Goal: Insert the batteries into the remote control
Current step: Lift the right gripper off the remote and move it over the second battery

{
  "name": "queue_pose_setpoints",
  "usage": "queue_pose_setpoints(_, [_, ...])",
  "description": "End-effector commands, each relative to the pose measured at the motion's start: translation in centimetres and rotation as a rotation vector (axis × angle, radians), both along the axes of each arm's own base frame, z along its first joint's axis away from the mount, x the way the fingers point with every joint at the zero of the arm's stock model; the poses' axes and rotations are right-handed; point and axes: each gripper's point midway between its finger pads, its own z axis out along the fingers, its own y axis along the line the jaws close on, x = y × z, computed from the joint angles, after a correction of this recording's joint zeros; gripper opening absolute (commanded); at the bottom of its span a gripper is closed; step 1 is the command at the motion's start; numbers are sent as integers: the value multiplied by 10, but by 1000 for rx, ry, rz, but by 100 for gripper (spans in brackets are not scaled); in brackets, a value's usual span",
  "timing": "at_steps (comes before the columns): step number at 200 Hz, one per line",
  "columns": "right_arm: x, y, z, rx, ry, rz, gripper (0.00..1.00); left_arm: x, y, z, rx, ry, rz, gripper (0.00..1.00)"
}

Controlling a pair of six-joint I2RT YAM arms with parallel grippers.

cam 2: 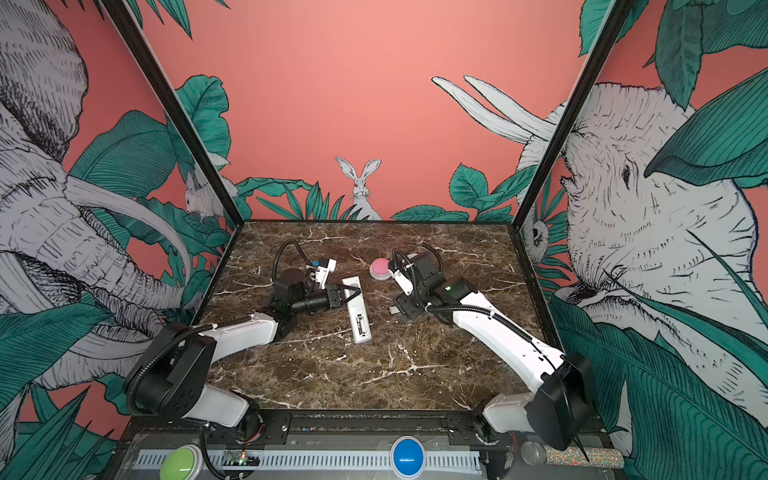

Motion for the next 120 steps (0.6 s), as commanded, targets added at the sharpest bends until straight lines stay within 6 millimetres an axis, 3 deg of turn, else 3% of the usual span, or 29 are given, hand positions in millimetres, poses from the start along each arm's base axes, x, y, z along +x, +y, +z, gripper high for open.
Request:
queue_pose_setpoints(1, [0,0,-18,20,99,-43,70,5,-2,28,-36,-75,-9,0])
queue_pose_setpoints(120, [21,-17,-85,33,350,-203,72,6,0,28,-32,-72,-2,0])
